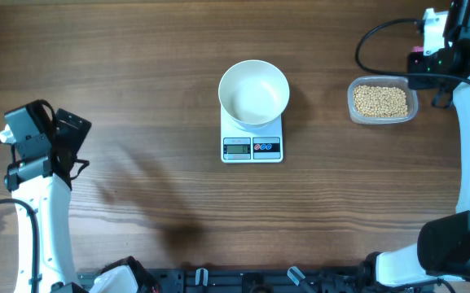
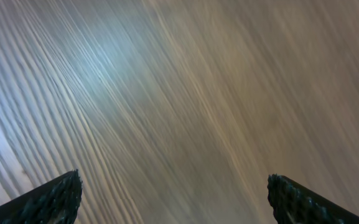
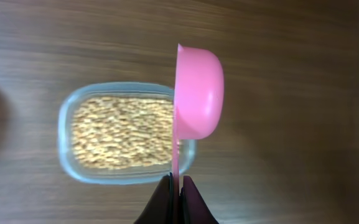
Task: Scoop item into bowl and weigh 150g on scale
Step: 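Lower the pink scoop over the soybean tub with the right gripper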
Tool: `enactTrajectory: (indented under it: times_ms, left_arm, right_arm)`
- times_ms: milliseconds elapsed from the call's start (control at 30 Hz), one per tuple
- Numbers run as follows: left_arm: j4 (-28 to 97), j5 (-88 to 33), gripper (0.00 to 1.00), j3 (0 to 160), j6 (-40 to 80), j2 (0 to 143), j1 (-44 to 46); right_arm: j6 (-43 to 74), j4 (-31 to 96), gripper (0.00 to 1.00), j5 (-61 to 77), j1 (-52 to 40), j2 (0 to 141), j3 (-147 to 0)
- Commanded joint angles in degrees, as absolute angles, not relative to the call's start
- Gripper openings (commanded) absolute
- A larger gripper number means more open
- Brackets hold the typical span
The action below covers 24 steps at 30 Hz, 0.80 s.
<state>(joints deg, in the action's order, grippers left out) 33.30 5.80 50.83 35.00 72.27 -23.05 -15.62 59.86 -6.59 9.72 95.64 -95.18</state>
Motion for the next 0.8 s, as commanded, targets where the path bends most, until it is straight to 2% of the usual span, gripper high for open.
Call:
enactTrajectory:
  times_ms: [0, 200, 767]
  left_arm:
    - [35.0, -1.8, 1.00, 50.7, 30.5, 72.2, -23.5]
    - [34.8, -8.1, 1.00, 50.7, 22.5, 72.2, -23.5]
    - [34.7, -9.4, 1.00, 50.7, 22.9, 72.2, -23.4]
  right_arm:
    - [-17.4, 62.1, 0.04, 3.3, 10.5, 95.7, -95.9]
    - [-17.4, 64.3, 0.04, 3.5, 10.6, 95.7, -95.9]
    - [-18.6, 62.7, 0.04, -5.2, 10.6, 98.1, -89.6]
